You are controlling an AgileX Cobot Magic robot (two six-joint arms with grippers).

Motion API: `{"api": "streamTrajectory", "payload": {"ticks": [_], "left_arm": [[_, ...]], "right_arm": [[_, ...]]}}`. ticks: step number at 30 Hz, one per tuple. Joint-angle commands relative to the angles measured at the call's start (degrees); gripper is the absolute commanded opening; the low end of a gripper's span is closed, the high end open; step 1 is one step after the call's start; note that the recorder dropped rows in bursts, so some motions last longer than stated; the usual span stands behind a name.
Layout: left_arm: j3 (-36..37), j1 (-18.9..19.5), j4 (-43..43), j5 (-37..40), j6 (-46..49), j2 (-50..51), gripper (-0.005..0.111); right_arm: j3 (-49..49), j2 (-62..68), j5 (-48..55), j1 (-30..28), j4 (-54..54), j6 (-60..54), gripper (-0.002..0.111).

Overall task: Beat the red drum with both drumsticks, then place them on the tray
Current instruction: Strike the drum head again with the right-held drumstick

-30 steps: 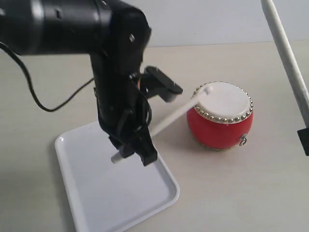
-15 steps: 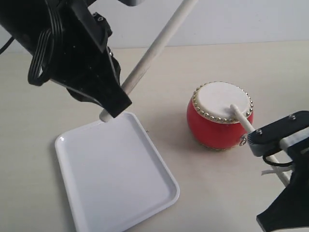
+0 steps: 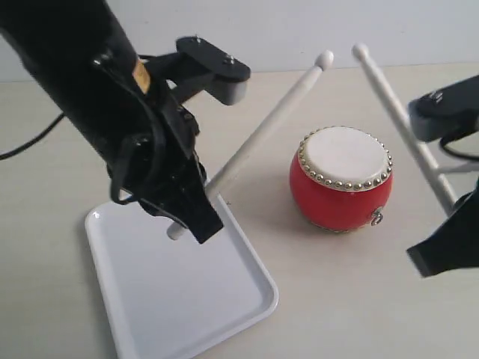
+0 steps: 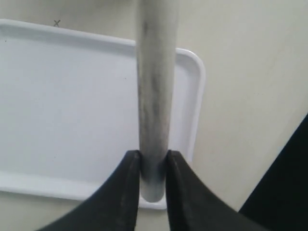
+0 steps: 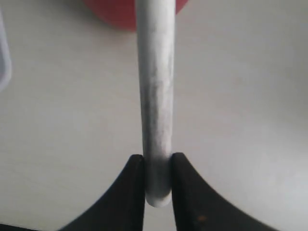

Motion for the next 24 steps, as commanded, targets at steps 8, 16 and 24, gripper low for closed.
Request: {"api": "streamTrajectory", "payload": {"ticks": [8, 16, 24], "left_arm": [[-15.87, -0.78, 0.21, 6.95, 2.48, 27.41, 0.000], [-16.44, -0.43, 0.37, 6.95, 2.06, 18.05, 0.000], [-11.69, 0.70, 3.12, 6.95, 1.38, -2.52, 0.000]], "right_arm": [[-1.24, -15.12, 0.90, -0.20, -0.67, 4.33, 0.000], [0.04, -10.37, 0.90, -0.20, 2.16, 3.76, 0.000], [6.03, 0.89, -2.08, -0.20, 2.34, 3.08, 0.000]]}}
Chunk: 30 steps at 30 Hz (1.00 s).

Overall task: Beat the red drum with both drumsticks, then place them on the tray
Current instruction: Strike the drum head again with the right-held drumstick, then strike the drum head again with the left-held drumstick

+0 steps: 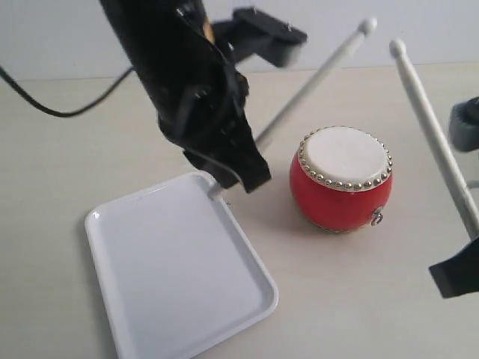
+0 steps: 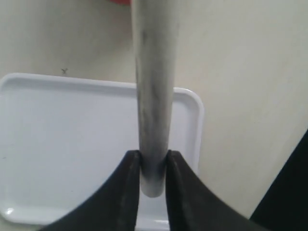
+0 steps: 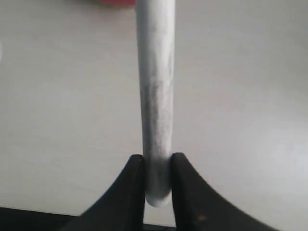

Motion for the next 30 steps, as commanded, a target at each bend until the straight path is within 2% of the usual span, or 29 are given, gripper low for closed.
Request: {"api": "streamTrajectory", "payload": {"ticks": [1, 5, 11, 15, 18, 22, 26, 30], "left_arm": [[4.13, 1.70, 2.84, 0.86, -1.01, -10.28, 0.000], [8.39, 3.48, 3.11, 0.86, -1.55, -15.56, 0.000], [12.71, 3.98, 3.11, 0.86, -1.90, -18.08, 0.000], [14.02, 3.98, 3.11, 0.86, -1.98, -18.19, 0.000], [14.40, 3.98, 2.17, 0.86, -1.66, -17.60, 0.000], [14.40, 3.98, 1.90, 0.86, -1.37, -13.78, 0.000], [13.05, 3.73, 1.75, -0.45, -1.37, -6.28, 0.000], [8.69, 1.55, 2.42, 0.86, -1.24, 4.06, 0.000]], "right_arm": [[2.82, 6.30, -4.65, -0.20, 0.49, -0.54, 0.000], [4.10, 14.75, -8.77, -0.34, 0.66, -0.54, 0.000], [4.26, 27.69, -8.92, -0.34, -1.55, -0.51, 0.000], [4.26, 29.29, -7.37, -0.34, -1.70, -0.85, 0.000], [4.26, 24.09, -4.62, -0.34, -1.47, -1.13, 0.000], [4.26, 11.07, -0.10, -0.34, -1.47, -0.95, 0.000], [4.26, -3.85, -0.10, -0.34, -1.58, -0.84, 0.000], [4.26, -16.00, -0.10, -0.34, 1.15, 0.01, 0.000]]}}
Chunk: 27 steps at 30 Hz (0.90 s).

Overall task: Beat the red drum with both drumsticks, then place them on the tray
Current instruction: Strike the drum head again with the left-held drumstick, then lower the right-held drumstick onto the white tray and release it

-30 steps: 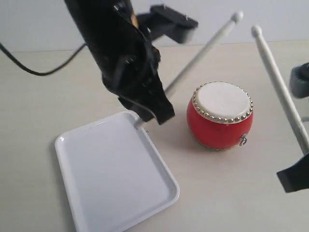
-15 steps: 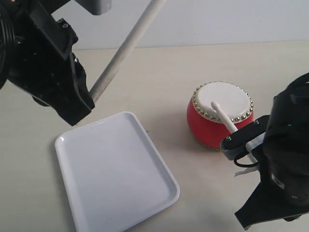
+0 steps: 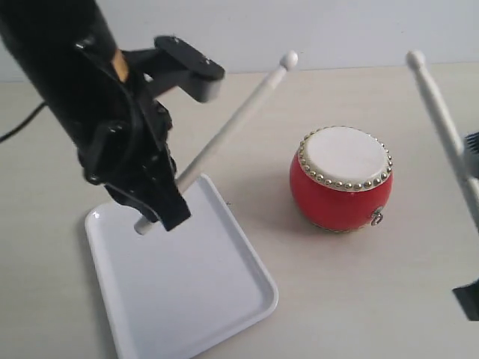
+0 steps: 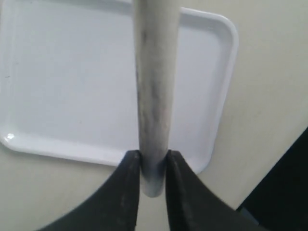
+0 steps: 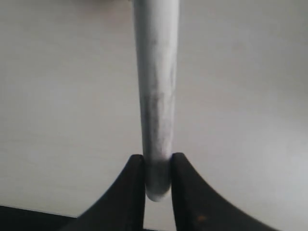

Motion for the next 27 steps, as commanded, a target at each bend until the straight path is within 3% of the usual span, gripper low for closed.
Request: {"api": "streamTrajectory", "payload": {"ticks": [1, 4, 8, 11, 14, 16, 21, 27], "left_arm": [[-5.56, -2.49, 0.49, 0.19, 0.28, 11.05, 0.000], [-13.13, -4.23, 3.56, 0.19, 0.04, 21.28, 0.000], [-15.44, -4.38, 2.98, 0.19, -0.22, 27.76, 0.000], [-15.44, -4.02, 2.98, 0.19, -1.70, 25.55, 0.000], [-12.82, -3.82, 2.14, 0.19, -1.88, 14.73, 0.000], [-6.54, -2.53, 1.00, 0.19, -3.44, 6.46, 0.000], [20.61, 3.45, -11.37, -18.39, -5.14, -15.94, 0.000], [38.55, 3.99, -13.64, -30.00, -7.71, -27.16, 0.000]], "right_arm": [[0.11, -12.48, 0.75, -0.34, 2.25, 1.82, 0.000], [0.11, -17.10, 0.75, -0.34, 3.05, 2.79, 0.000], [0.11, -17.60, 0.75, -0.34, 3.47, 2.95, 0.000], [0.11, -17.60, 0.75, -0.34, 2.98, 2.95, 0.000], [0.11, -15.33, 0.75, -0.34, 2.84, 2.95, 0.000], [0.11, -12.02, 0.75, -0.34, 4.38, 2.21, 0.000], [-0.18, 1.92, -10.44, -0.22, 10.69, -2.54, 0.000], [-5.83, 14.51, -17.88, -0.22, 19.06, -9.37, 0.000]]}}
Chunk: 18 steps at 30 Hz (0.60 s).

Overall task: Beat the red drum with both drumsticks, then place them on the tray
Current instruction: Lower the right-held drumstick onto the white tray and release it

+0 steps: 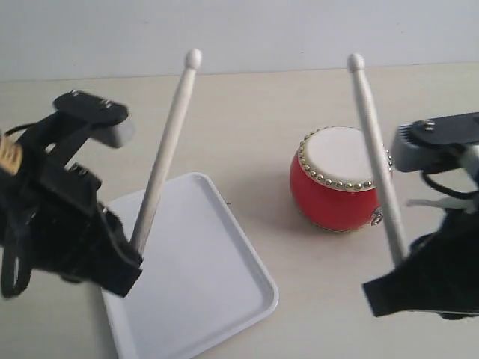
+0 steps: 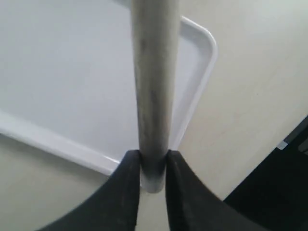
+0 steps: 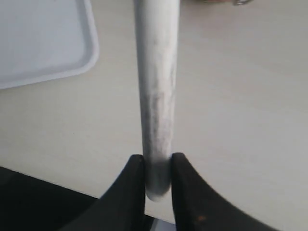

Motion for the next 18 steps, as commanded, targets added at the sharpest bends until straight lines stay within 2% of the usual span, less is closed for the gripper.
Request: {"api": "streamTrajectory", "payload": {"ticks": [1, 5, 11, 18], "left_arm": [[11.83, 0.22, -1.70, -8.92, -2.00, -7.46, 0.000], [18.18, 0.22, -1.84, -14.49, -3.41, -14.58, 0.000], [21.94, 0.22, -1.84, -22.60, -8.64, -20.90, 0.000], [22.07, 0.31, -1.84, -23.69, -13.63, -19.80, 0.000]], "right_arm": [[-4.61, 8.11, -6.40, -0.22, 5.92, -6.00, 0.000], [-7.23, 12.35, -8.26, -0.22, 7.18, -7.64, 0.000], [-11.81, 17.89, -8.68, -0.22, 9.44, -15.14, 0.000], [-15.83, 24.85, -9.57, -0.22, 13.69, -26.04, 0.000]]}}
